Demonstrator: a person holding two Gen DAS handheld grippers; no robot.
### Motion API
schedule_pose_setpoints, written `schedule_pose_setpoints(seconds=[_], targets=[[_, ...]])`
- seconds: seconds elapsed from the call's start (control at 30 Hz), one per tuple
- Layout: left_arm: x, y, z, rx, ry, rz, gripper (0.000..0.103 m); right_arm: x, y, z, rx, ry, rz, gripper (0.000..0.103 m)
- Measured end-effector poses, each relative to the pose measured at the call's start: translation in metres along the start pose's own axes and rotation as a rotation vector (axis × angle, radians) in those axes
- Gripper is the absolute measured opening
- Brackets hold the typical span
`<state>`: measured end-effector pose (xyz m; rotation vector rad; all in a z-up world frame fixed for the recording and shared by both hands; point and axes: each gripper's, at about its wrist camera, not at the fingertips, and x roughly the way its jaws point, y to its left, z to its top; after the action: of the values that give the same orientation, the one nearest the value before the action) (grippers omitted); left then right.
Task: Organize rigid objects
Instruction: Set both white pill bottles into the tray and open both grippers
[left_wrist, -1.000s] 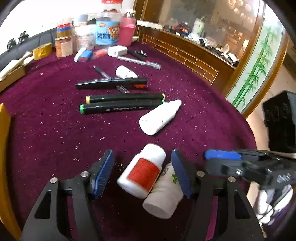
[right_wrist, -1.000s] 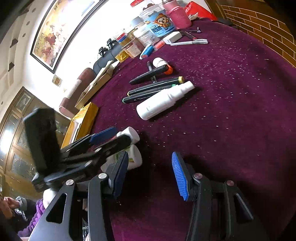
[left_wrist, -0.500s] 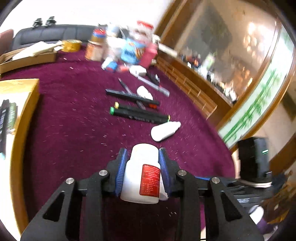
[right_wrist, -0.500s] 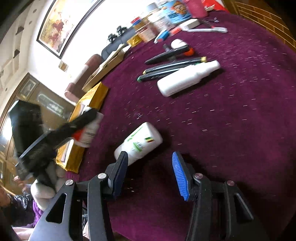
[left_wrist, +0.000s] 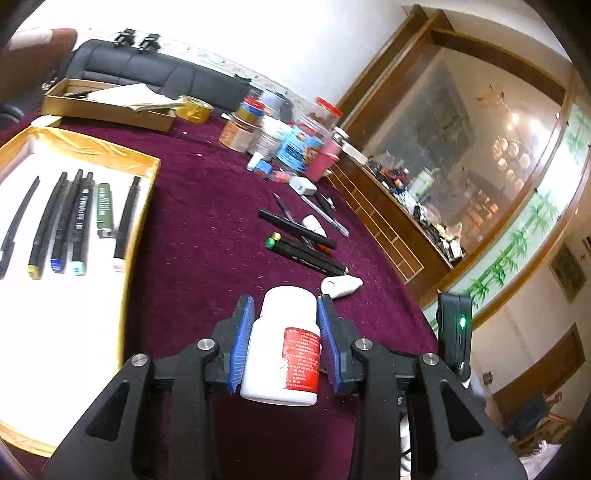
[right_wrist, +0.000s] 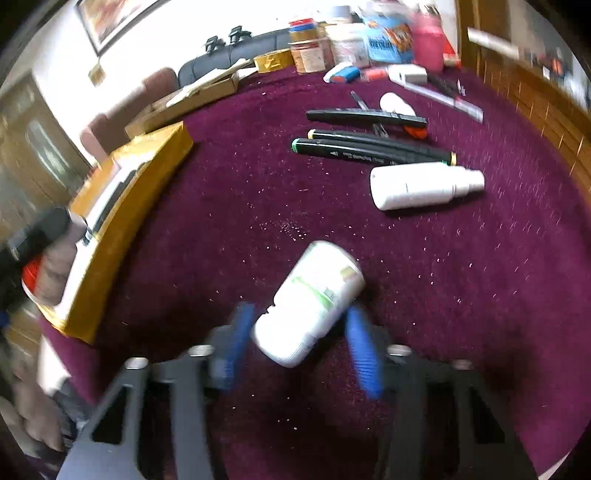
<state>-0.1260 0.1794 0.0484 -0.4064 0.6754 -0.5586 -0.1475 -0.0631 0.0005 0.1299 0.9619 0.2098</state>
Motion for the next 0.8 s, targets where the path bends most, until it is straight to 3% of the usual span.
schedule_pose_setpoints(seconds=[0.17, 0.23, 0.37, 0.47, 0.6, 0.8], targets=[[-0.032, 0.027, 0.002, -0.058, -0.073, 0.032, 0.032, -0.002, 0.006, 0.007, 0.004, 0.006, 0.042, 0.034], [-0.048, 0.041, 0.004, -0.086, -0.105, 0.058, 0.032, -0.007, 0.010, 0.009, 0.007, -0.005, 0.057, 0.027], [-0.073, 0.080, 0.009, -0.138, -0.143, 0.151, 0.032, -0.010, 0.022, 0.018, -0.012, -0.029, 0.077, 0.027], [-0.084, 0.112, 0.016, -0.218, -0.141, 0.196, 0.032, -0.009, 0.030, 0.029, -0.015, -0.033, 0.101, 0.027], [-0.090, 0.140, 0.032, -0.248, -0.122, 0.288, 0.032, -0.014, 0.049, 0.045, -0.040, -0.056, 0.139, 0.027], [-0.064, 0.184, 0.070, -0.303, -0.028, 0.387, 0.032, -0.009, 0.098, 0.072, -0.117, -0.052, 0.239, 0.027]])
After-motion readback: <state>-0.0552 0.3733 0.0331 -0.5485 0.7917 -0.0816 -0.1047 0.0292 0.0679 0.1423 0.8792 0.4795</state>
